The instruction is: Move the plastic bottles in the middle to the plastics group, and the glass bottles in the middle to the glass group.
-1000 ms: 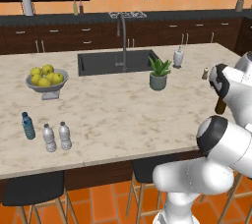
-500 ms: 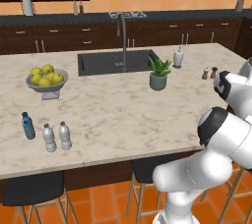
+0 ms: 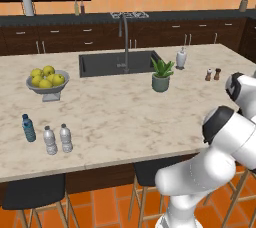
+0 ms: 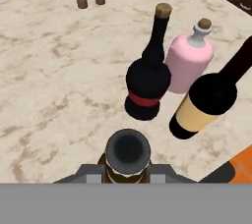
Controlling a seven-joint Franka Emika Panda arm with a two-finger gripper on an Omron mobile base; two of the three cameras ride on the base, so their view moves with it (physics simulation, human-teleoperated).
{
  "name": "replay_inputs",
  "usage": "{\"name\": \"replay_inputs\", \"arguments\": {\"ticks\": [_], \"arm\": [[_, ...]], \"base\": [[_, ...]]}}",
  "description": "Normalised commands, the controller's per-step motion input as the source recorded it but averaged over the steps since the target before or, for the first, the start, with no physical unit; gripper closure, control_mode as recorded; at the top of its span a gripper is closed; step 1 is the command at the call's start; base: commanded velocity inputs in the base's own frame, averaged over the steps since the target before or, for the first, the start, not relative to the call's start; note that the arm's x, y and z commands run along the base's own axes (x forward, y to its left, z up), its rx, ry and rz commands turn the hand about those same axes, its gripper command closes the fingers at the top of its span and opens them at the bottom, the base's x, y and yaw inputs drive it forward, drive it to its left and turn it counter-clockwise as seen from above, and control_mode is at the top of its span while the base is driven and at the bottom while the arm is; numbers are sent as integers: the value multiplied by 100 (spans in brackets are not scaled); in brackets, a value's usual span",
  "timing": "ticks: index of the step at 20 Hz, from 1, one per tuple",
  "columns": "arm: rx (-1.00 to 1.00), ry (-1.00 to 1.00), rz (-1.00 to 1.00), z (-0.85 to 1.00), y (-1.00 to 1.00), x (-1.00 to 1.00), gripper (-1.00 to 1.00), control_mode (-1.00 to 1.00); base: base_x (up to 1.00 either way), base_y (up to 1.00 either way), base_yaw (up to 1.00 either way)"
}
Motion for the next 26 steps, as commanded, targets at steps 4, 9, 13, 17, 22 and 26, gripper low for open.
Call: {"name": "replay_inputs", "arguments": {"ticks": [4,9,13,17,22,26], "arm": [[0,0,0,0,-3,-36,100,-100],[0,0,0,-23,0,0,100,-100],[0,0,0,-38,0,3,100,-100],[0,0,0,-22,-6,1,100,-100],[0,0,0,-14,-8,0,100,-100],[0,0,0,0,-23,11,100,-100]], "base": [[0,0,0],[0,0,0],[0,0,0],[0,0,0],[0,0,0],[0,0,0]]}}
